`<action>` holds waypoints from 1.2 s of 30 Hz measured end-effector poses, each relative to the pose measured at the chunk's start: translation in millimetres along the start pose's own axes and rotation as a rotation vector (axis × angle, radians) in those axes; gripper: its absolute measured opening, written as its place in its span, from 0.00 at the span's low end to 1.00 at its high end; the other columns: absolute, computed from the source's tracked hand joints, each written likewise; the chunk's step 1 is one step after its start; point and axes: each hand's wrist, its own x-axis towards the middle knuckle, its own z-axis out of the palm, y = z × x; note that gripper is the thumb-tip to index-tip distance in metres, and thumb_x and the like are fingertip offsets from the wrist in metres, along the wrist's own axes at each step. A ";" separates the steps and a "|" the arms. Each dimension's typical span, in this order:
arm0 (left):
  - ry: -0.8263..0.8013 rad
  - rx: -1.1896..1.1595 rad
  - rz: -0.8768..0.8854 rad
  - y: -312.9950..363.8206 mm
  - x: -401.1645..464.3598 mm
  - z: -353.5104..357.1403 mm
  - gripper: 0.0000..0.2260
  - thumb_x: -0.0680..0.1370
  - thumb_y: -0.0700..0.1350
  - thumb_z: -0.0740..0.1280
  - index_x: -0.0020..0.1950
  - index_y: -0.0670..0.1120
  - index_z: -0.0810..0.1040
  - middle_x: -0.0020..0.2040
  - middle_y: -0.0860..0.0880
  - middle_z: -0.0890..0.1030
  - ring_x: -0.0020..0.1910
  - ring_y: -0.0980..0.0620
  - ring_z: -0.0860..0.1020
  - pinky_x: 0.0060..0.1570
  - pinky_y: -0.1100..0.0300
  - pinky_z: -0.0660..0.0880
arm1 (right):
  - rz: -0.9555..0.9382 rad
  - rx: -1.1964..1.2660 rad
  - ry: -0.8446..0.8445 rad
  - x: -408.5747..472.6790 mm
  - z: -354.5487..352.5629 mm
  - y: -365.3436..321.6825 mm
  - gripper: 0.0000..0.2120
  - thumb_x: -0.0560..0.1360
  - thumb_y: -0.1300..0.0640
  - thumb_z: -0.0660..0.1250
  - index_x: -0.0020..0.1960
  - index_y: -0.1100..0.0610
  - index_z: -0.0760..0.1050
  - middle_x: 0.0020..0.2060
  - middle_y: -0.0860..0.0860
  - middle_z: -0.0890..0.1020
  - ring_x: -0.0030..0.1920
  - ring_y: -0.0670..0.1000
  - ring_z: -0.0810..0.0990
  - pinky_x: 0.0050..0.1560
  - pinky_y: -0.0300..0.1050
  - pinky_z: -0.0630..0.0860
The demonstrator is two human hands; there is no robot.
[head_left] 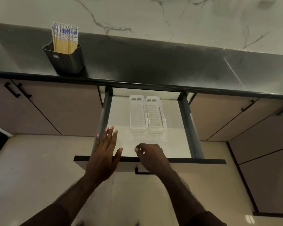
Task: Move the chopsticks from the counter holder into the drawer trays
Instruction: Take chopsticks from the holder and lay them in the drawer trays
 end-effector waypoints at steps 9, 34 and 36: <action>0.107 -0.068 0.155 -99.0 29.9 -86.1 0.28 0.81 0.52 0.53 0.77 0.40 0.52 0.78 0.41 0.54 0.78 0.44 0.52 0.75 0.43 0.50 | -0.017 0.064 0.217 44.1 20.0 -136.1 0.12 0.79 0.46 0.62 0.53 0.49 0.81 0.46 0.47 0.86 0.45 0.47 0.82 0.51 0.46 0.77; 0.307 -0.136 0.147 -383.4 250.1 -220.0 0.28 0.80 0.50 0.57 0.77 0.40 0.56 0.78 0.44 0.55 0.78 0.48 0.51 0.76 0.57 0.42 | -0.197 0.194 0.460 334.1 19.5 -393.8 0.12 0.79 0.52 0.65 0.60 0.54 0.79 0.52 0.50 0.84 0.50 0.44 0.81 0.55 0.44 0.80; 0.325 -0.136 0.152 -393.0 281.7 -219.5 0.28 0.80 0.50 0.57 0.77 0.40 0.57 0.77 0.44 0.55 0.78 0.49 0.51 0.76 0.57 0.43 | -0.198 0.195 0.447 365.3 10.6 -403.1 0.12 0.79 0.53 0.65 0.61 0.54 0.78 0.54 0.50 0.84 0.52 0.44 0.82 0.56 0.44 0.80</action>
